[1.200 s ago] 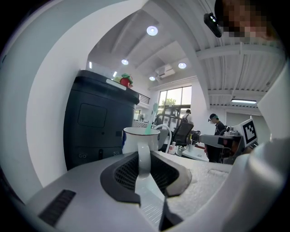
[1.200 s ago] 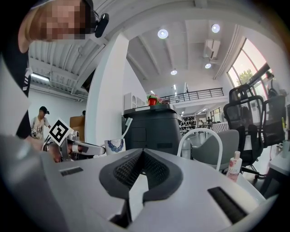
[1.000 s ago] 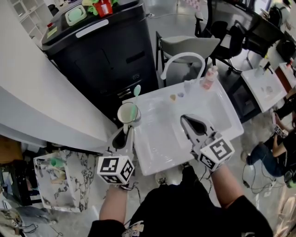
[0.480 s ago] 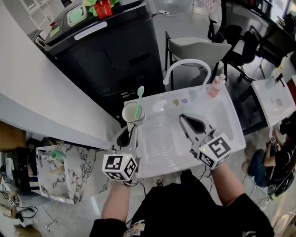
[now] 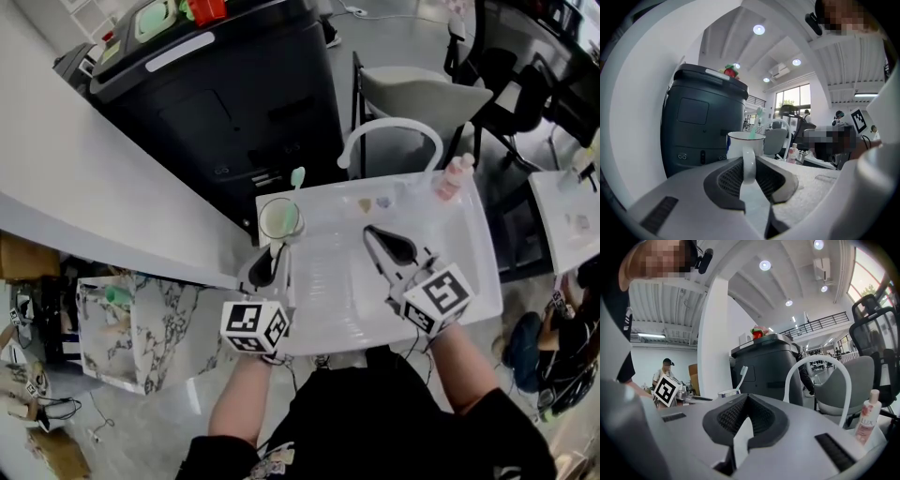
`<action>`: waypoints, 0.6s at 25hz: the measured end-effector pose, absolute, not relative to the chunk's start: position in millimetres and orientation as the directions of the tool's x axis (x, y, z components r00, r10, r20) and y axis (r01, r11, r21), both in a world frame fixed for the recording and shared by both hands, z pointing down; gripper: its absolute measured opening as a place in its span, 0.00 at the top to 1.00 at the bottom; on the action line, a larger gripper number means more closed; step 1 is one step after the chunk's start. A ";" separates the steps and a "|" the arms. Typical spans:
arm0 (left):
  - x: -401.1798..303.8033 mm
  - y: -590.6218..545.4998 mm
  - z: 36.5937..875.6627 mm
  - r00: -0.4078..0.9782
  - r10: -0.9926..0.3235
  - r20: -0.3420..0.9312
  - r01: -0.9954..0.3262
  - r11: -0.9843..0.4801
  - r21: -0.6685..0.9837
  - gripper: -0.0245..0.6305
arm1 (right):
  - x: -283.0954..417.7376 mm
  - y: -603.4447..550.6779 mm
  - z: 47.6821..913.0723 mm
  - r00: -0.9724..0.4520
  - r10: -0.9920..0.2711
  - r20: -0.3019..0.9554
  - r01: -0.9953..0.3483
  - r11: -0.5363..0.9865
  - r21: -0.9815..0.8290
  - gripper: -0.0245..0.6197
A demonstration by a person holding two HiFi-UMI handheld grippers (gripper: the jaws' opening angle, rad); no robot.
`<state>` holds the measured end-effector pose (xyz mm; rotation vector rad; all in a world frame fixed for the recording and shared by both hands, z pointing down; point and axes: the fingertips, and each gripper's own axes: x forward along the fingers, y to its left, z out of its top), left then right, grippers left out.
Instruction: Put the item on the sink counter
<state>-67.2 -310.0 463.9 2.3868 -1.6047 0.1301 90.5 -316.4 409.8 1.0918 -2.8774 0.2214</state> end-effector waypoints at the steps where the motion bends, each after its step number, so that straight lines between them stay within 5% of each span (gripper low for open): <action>1: -66.4 -312.1 466.9 0.379 -0.900 0.217 -0.923 -0.349 0.164 0.87 | 89.9 -318.3 412.7 -0.753 -0.650 0.107 -0.658 0.743 -0.120 0.96; 15: -66.1 -345.6 519.3 0.311 -0.919 0.242 -0.946 -0.276 0.170 0.87 | 81.8 -345.5 442.5 -0.788 -0.591 0.171 -0.614 0.777 -0.142 0.96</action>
